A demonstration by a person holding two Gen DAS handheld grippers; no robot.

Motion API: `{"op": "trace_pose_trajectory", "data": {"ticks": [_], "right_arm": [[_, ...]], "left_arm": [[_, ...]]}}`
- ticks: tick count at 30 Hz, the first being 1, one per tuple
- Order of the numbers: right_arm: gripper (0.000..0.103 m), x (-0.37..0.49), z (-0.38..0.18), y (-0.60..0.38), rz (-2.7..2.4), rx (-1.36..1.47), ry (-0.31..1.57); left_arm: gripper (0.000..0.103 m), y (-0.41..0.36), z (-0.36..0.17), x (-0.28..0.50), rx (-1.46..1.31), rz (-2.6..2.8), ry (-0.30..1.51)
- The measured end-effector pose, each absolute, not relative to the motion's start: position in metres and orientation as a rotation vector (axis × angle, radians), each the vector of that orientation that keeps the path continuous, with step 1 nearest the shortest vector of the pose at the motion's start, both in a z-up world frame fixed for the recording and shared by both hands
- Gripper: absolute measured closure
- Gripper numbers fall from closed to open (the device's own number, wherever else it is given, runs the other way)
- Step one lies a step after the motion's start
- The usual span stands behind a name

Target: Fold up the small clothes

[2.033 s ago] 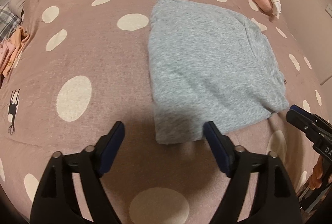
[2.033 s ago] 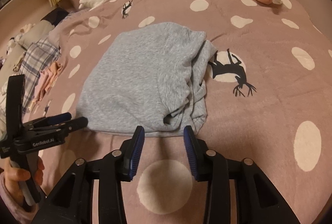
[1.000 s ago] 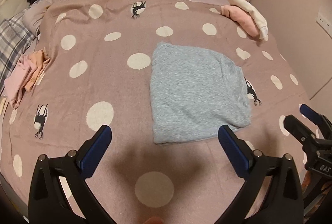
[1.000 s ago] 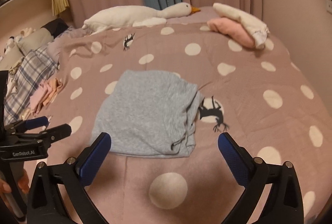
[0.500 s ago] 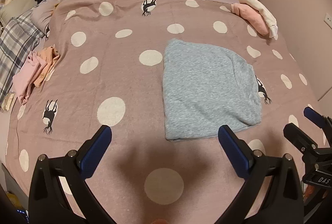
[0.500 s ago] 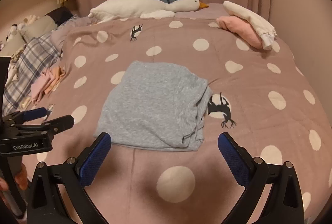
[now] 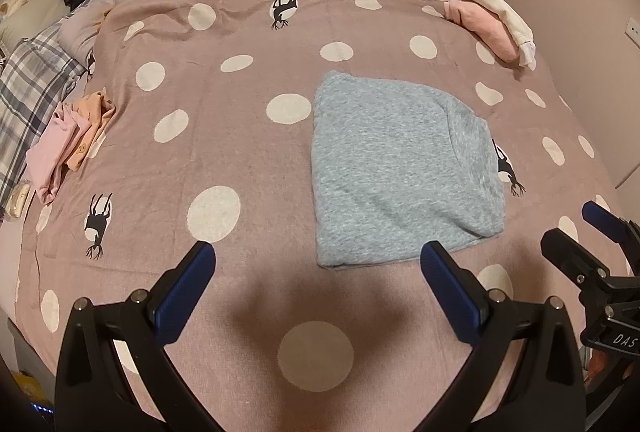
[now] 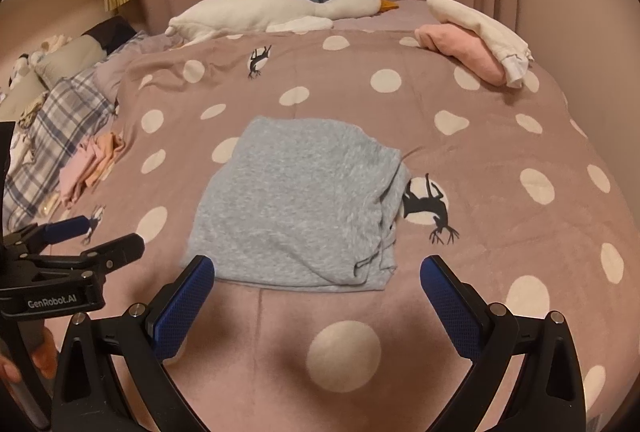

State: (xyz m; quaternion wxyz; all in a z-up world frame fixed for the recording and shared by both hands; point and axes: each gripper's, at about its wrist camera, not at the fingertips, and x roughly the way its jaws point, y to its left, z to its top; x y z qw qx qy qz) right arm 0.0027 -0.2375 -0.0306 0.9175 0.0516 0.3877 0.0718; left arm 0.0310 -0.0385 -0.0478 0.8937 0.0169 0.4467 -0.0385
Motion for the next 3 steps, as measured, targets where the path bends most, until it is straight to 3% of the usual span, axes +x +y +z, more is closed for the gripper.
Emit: {"op": "trace_pose_trajectory", "data": {"ticks": [3], "right_arm": [[0.001, 0.0039, -0.0308, -0.2376, 0.154, 0.108, 0.797]], "left_arm": [[0.0, -0.0378, -0.047, 0.0309, 0.037, -0.077, 0.922]]}}
